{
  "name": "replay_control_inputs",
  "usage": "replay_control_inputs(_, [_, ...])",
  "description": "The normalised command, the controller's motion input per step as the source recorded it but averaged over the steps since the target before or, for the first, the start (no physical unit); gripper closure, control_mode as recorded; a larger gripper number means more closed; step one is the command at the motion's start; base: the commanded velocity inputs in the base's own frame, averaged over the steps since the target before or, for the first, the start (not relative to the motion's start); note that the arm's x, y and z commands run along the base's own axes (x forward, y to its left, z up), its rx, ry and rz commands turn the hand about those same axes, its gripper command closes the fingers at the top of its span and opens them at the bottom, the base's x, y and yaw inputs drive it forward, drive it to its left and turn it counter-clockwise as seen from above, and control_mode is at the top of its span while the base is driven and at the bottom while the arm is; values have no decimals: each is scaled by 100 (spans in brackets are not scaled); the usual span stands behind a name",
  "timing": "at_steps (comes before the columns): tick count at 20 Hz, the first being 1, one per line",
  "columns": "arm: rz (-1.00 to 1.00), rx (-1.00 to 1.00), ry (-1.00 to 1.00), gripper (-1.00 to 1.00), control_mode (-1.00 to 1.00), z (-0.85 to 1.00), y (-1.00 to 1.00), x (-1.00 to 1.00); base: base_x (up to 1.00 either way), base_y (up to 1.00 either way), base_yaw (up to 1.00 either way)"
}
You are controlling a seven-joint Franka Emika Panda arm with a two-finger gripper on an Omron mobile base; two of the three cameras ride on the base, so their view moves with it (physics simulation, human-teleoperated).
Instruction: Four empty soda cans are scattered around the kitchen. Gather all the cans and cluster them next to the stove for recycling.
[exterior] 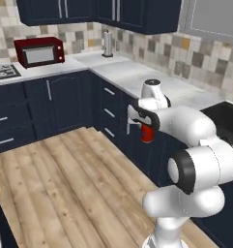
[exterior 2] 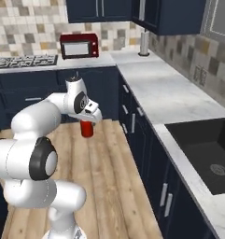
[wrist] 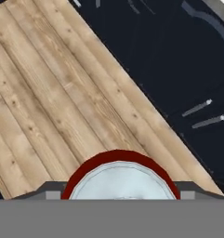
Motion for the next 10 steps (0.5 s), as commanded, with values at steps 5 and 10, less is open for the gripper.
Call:
replay_control_inputs(5, [0, 0, 0, 100, 100, 0, 0, 0, 71, 10, 23])
replay_control_inputs(10, [0, 0, 0, 100, 100, 0, 0, 0, 75, 1, 19])
